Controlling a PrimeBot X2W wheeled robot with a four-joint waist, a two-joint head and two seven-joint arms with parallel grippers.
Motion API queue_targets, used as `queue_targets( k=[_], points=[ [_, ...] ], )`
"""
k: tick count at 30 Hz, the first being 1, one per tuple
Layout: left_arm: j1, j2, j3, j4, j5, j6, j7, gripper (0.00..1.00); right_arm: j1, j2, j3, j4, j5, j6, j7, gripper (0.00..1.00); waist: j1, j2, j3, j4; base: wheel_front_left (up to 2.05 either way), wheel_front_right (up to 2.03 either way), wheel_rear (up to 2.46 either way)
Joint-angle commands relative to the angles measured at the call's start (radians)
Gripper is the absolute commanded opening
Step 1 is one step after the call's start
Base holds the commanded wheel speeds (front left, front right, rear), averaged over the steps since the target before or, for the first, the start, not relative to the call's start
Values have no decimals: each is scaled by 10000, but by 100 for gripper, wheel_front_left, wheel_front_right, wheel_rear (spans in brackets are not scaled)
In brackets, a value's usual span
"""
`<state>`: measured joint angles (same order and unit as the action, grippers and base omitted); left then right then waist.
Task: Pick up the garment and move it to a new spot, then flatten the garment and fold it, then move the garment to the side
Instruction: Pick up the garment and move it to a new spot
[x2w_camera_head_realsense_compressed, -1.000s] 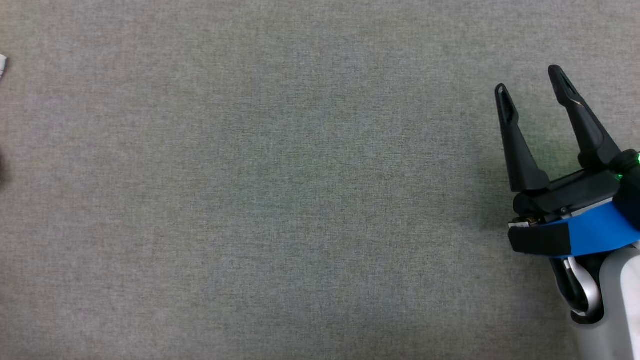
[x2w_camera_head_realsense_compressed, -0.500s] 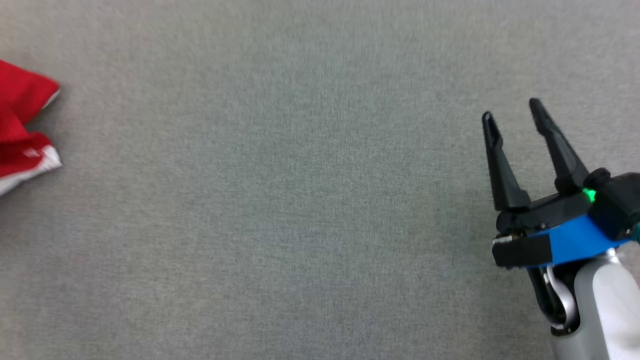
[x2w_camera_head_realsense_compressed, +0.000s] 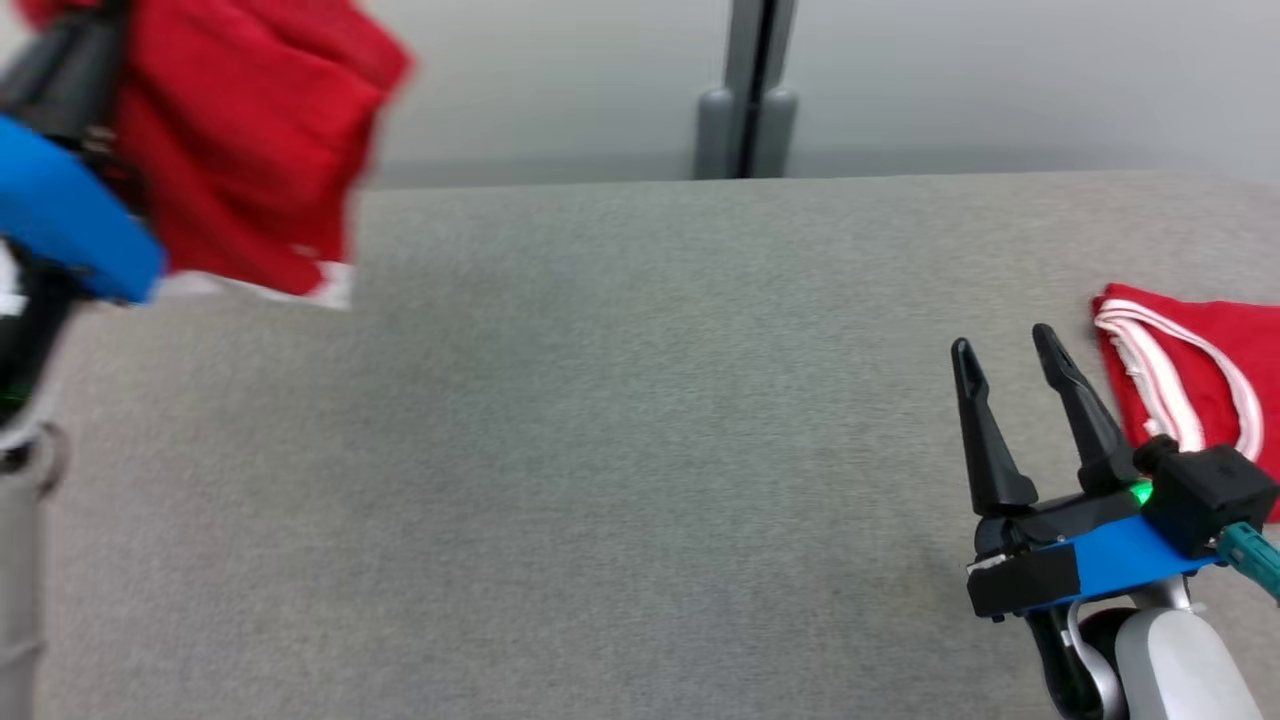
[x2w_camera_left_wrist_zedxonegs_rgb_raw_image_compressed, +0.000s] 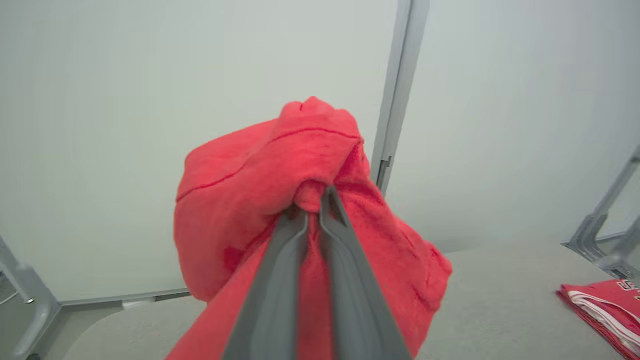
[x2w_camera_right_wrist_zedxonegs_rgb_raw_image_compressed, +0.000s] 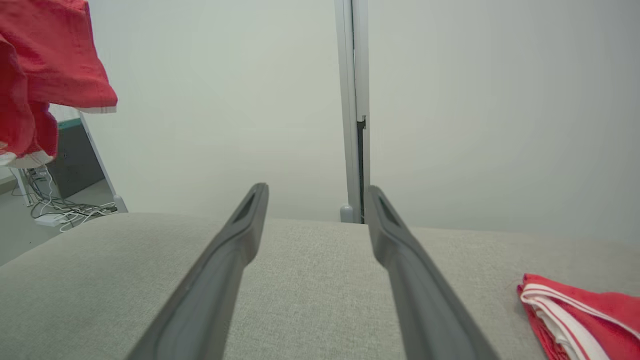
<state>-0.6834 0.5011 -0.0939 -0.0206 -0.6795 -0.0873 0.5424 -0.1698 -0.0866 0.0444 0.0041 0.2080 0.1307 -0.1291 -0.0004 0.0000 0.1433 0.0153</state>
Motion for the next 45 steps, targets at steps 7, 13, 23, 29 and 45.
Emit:
queue_targets(
  k=[7,13,23,29,45],
  points=[
    [355,-1229,-1660,-636,-38,34,533,0,148,105,264,4,72,1,67,100,4,0,-511,-1376,0,0,0],
    [1157,-1946,-2525,466,122,33,134,0,-56,179,557,87,160,3,40,100,4,0,-247,-2179,0,0,0],
    [2086,-3148,-3550,4223,1237,437,-2031,68,-358,267,852,560,129,1,52,100,4,0,293,-2929,0,0,0],
    [1751,-3581,-3821,5629,1620,264,-3451,100,-258,291,822,1221,89,1,-16,100,4,0,416,-2667,0,0,0],
    [3644,-2508,-2781,4213,1705,406,-7789,100,718,312,-42,1608,35,1,-93,100,4,0,-443,-991,0,0,0]
  ],
)
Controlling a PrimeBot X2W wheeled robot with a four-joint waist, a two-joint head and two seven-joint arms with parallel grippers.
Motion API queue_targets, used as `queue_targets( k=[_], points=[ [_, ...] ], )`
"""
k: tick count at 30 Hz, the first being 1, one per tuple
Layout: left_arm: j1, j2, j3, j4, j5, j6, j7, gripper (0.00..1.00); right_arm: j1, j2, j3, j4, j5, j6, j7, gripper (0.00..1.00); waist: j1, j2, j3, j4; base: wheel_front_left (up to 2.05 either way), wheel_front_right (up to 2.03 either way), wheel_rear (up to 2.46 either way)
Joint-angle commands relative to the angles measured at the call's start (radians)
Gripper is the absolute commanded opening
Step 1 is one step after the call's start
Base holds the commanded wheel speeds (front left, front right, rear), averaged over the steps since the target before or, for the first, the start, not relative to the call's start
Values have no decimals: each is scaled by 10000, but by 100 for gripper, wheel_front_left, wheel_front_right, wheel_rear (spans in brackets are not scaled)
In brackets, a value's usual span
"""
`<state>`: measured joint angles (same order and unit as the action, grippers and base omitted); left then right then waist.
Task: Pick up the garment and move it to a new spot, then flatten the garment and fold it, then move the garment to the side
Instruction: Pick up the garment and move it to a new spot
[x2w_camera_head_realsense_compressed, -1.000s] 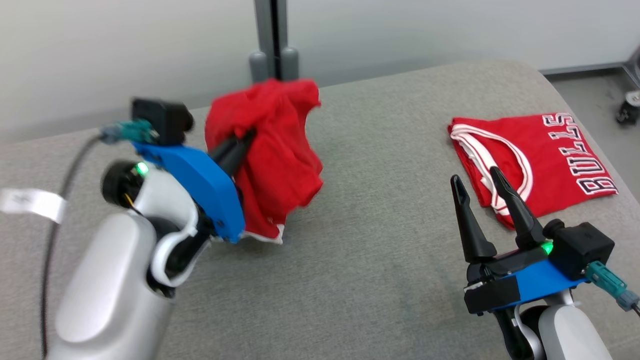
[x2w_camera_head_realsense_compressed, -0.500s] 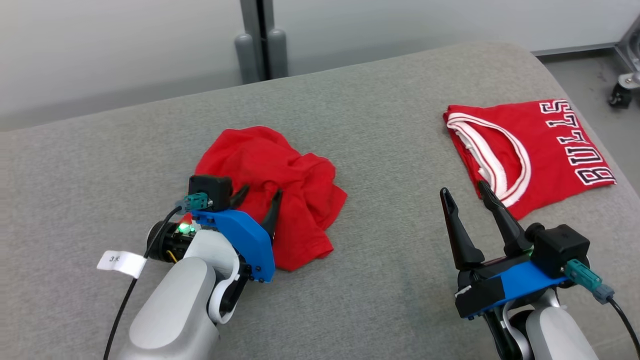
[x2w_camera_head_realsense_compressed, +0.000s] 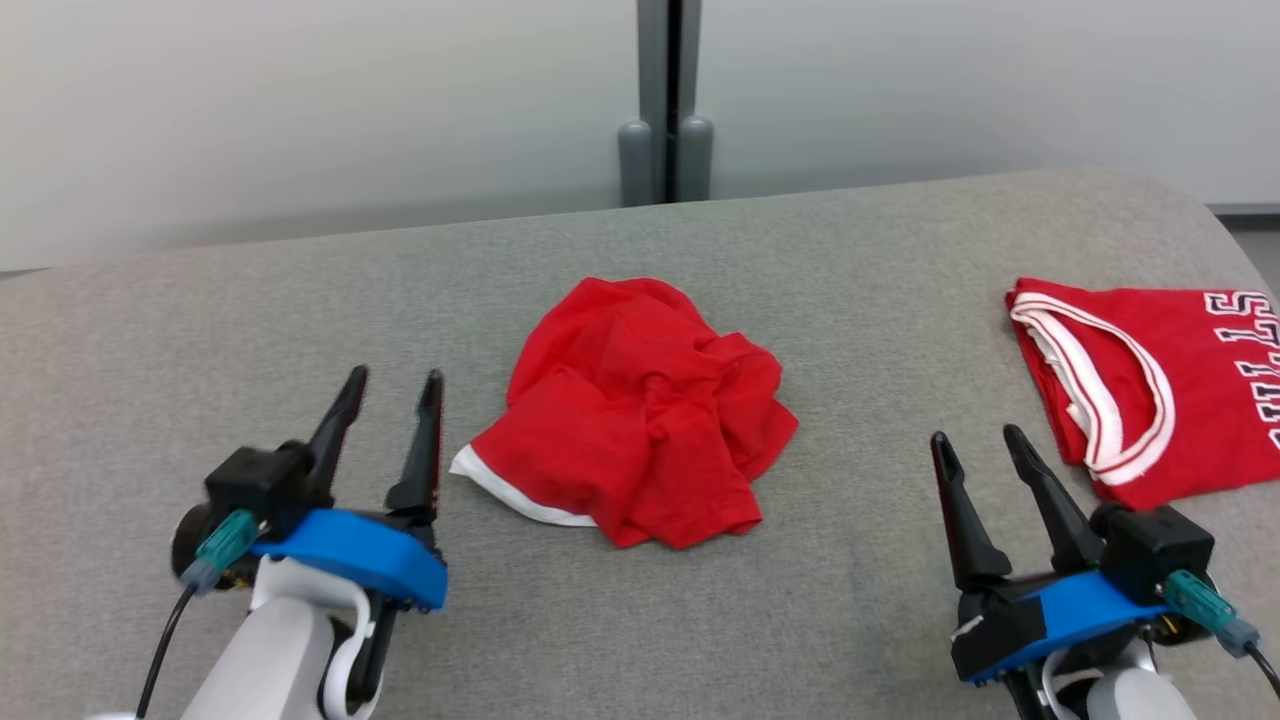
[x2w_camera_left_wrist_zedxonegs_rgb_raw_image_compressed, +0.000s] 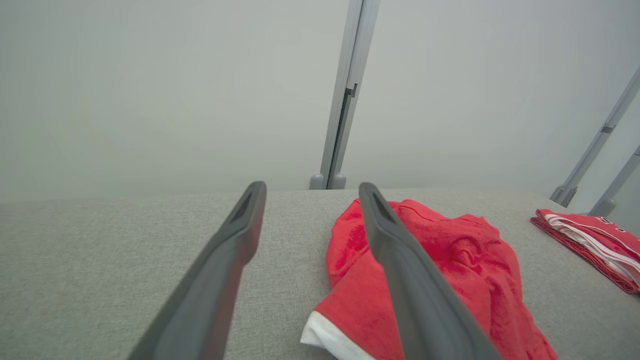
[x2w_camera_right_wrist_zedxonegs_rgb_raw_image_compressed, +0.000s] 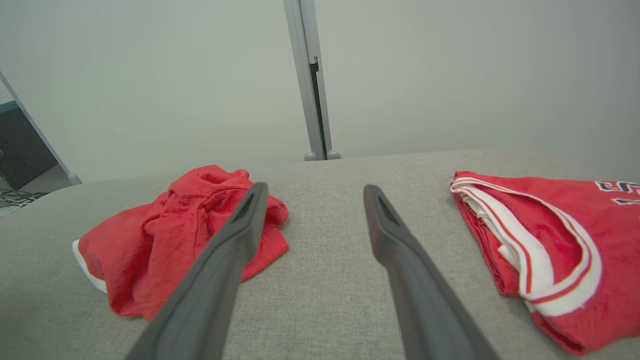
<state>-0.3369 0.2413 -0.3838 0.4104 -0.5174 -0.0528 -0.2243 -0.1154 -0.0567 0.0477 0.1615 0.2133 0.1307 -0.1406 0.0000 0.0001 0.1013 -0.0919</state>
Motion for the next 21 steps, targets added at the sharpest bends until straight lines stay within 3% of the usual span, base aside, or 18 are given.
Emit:
queue_targets(
  k=[1,7,13,21],
  points=[
    [364,122,250,-206,76,125,-231,100,253,17,-153,47,13,3,21,100,0,-1,-82,180,0,0,0],
    [1155,63,1291,-1074,367,327,-413,100,473,31,-314,133,53,1,92,100,0,-1,-257,476,0,0,0],
    [2321,-559,2688,-1866,958,1,-412,100,619,39,-399,198,43,3,160,100,0,-1,-495,651,0,0,0],
    [3136,-673,3010,-1176,1974,-283,-415,100,1000,47,-534,344,-51,1,317,100,0,-1,-948,758,0,0,0]
  ],
)
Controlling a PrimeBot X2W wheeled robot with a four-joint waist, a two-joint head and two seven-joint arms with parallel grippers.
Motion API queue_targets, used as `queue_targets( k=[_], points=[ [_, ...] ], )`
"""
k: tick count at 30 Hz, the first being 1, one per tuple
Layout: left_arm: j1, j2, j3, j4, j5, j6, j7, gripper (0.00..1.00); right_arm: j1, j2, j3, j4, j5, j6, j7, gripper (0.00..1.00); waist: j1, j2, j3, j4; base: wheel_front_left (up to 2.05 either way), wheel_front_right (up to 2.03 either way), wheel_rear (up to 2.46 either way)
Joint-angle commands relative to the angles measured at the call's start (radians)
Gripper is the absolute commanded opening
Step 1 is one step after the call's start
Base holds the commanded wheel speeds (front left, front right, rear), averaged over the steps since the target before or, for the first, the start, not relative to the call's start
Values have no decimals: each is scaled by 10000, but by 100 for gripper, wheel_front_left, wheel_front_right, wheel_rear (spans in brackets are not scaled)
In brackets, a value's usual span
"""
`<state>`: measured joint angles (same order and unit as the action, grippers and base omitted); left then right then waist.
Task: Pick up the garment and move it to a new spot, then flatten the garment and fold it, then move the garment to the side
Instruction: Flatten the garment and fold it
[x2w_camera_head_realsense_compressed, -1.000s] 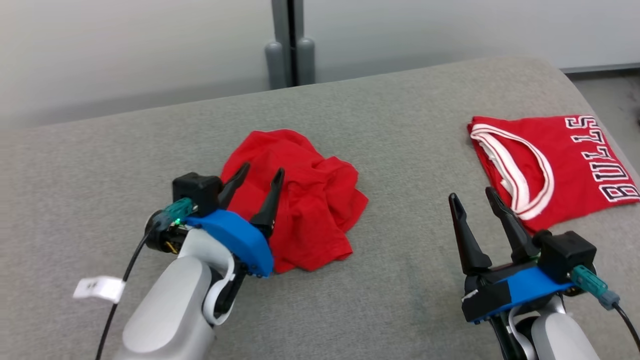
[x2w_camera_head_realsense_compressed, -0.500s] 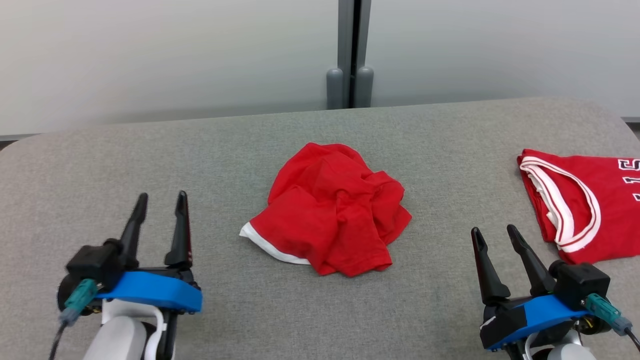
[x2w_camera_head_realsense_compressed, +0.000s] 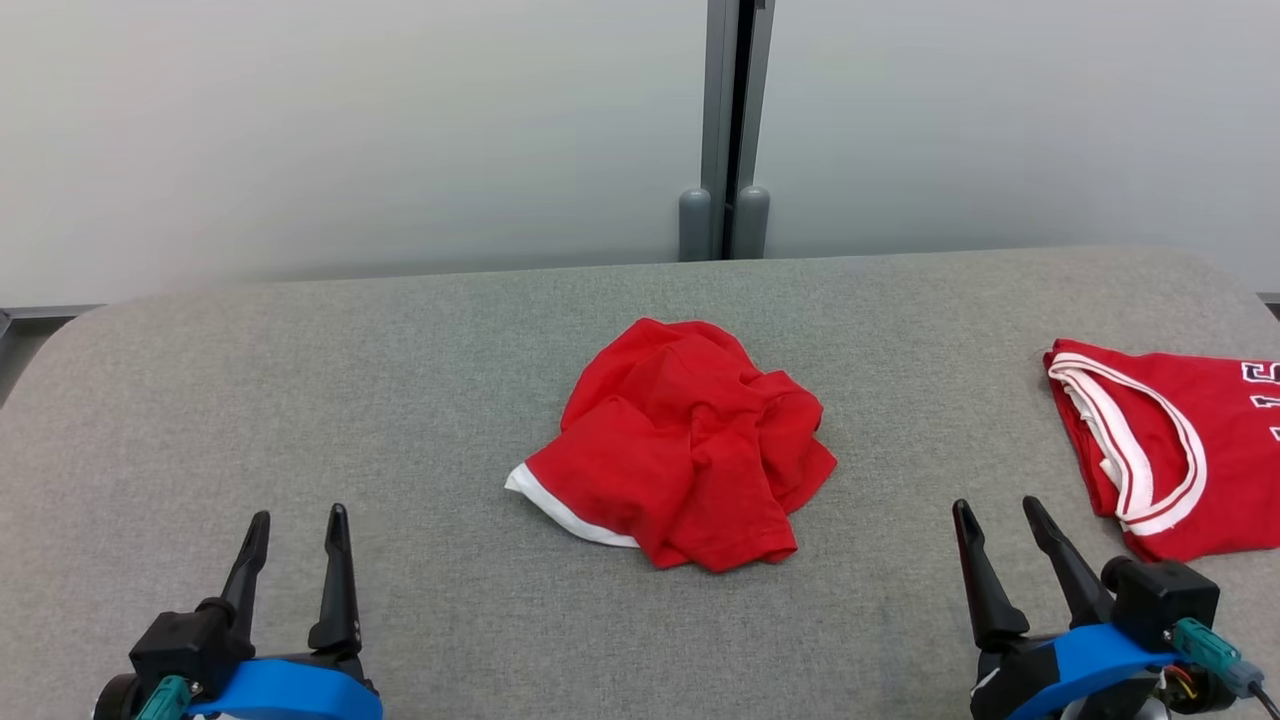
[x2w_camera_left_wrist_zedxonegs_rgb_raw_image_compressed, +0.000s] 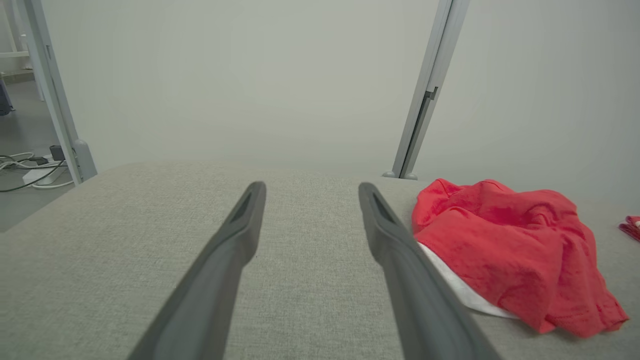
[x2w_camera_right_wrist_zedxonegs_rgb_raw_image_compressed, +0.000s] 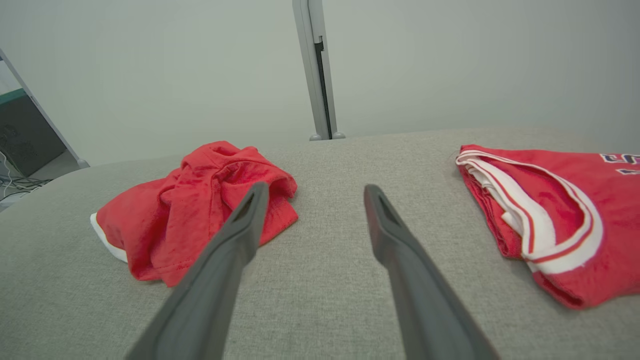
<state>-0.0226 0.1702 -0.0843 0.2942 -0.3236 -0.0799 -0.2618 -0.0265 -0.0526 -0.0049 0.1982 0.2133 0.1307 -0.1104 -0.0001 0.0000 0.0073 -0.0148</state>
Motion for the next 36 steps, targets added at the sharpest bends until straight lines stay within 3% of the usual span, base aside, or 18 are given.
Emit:
queue_targets(
  k=[1,23,29,32,36],
  points=[
    [-3,61,22,69,90,-52,-39,100,151,8,-21,-30,-51,1,17,100,1,0,-37,-14,0,0,0],
    [-469,-78,232,285,405,-341,-41,100,-50,26,325,-76,2,3,30,100,1,0,245,10,0,0,0],
    [-578,-143,253,229,470,-392,-41,100,-433,27,1801,172,511,3,624,100,1,0,420,72,0,0,0],
    [-671,-192,265,172,532,-416,-41,100,-861,1,2603,705,743,1,1169,100,1,0,555,117,0,0,0],
    [-825,-243,215,142,566,-434,-41,100,-1518,0,2906,1842,1423,1,1544,100,1,0,734,303,0,0,0]
  ],
)
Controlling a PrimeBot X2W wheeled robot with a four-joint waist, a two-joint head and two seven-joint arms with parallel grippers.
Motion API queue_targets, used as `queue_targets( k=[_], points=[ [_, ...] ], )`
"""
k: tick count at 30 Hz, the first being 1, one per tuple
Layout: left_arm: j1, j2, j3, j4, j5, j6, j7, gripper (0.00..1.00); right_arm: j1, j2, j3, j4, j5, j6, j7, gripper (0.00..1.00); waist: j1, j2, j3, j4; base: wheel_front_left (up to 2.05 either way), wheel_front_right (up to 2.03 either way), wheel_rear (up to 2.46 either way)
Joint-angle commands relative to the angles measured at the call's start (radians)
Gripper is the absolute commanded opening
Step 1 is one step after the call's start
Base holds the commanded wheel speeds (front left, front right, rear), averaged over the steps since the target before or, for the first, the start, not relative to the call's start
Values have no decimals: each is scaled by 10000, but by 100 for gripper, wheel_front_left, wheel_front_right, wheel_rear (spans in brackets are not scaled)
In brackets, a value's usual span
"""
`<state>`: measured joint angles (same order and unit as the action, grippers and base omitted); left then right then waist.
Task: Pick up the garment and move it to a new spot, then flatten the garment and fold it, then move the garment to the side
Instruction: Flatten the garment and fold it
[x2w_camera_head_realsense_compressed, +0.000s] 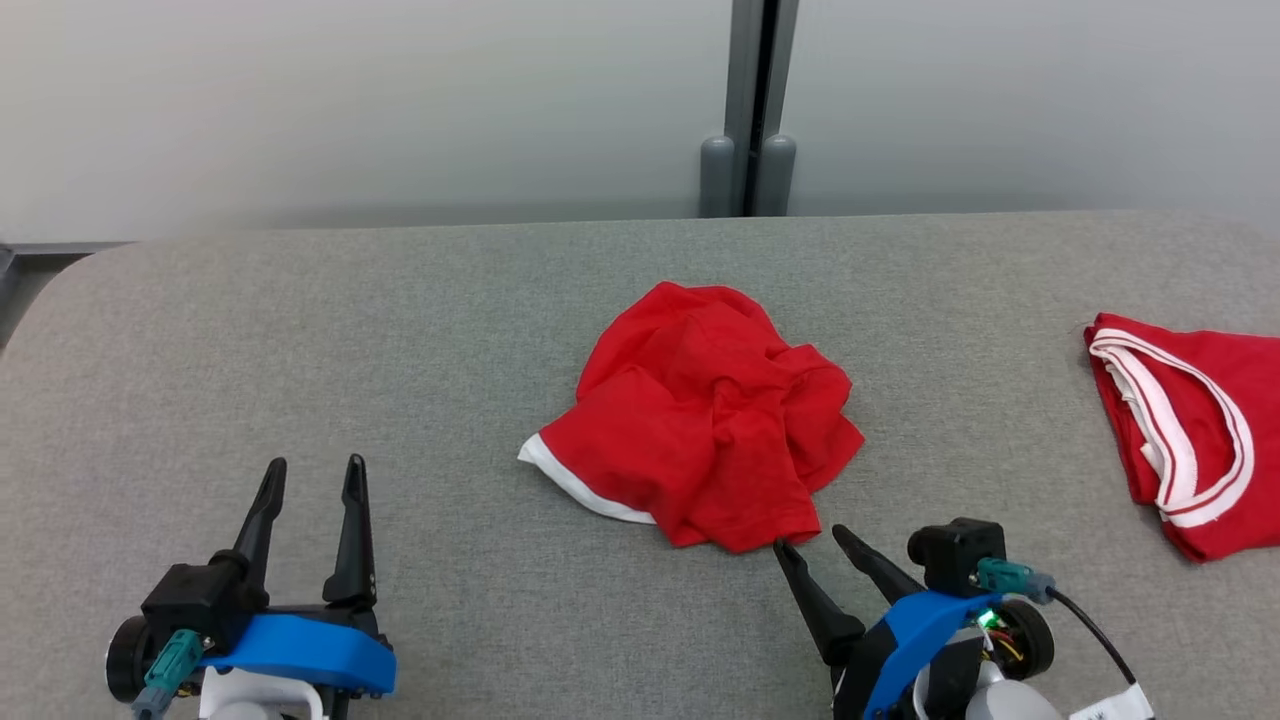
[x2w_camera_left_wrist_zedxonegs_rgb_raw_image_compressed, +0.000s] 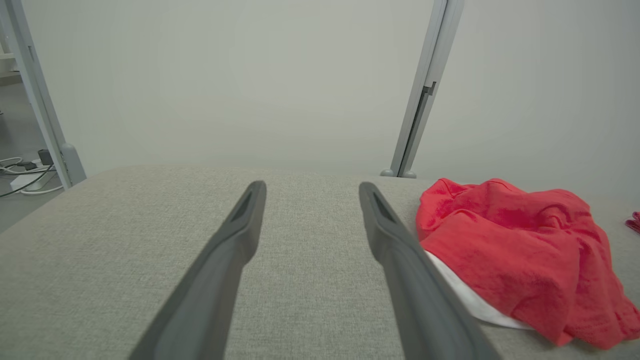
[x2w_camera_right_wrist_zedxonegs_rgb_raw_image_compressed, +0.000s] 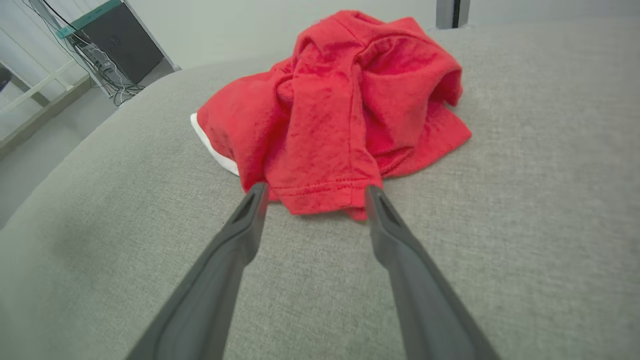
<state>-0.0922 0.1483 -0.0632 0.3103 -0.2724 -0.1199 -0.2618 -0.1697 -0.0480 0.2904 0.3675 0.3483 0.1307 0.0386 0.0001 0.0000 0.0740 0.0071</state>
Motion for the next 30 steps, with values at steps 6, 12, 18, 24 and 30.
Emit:
queue_targets(
  k=[6,12,18,24,30],
  points=[
    [-465,-97,-197,-1,66,-78,-41,100,-1220,-37,30,1829,196,1,-40,100,-1,0,328,488,0,0,0],
    [-608,-128,-326,-46,78,-112,-41,100,-2078,-40,-231,3254,-408,3,-439,100,-1,0,547,752,0,0,0],
    [-706,-122,-342,-29,46,-127,-42,100,-2701,-41,141,4203,-627,1,-558,0,-1,0,637,854,0,0,0],
    [-641,-145,-304,-52,34,-123,-42,100,-3053,-40,-397,3803,-1580,1,-1346,0,-1,0,497,850,0,0,0],
    [-489,-166,-292,-111,35,-126,-42,100,-3559,-36,-714,2163,-3169,3,-1081,0,-1,0,272,860,0,0,0]
  ],
)
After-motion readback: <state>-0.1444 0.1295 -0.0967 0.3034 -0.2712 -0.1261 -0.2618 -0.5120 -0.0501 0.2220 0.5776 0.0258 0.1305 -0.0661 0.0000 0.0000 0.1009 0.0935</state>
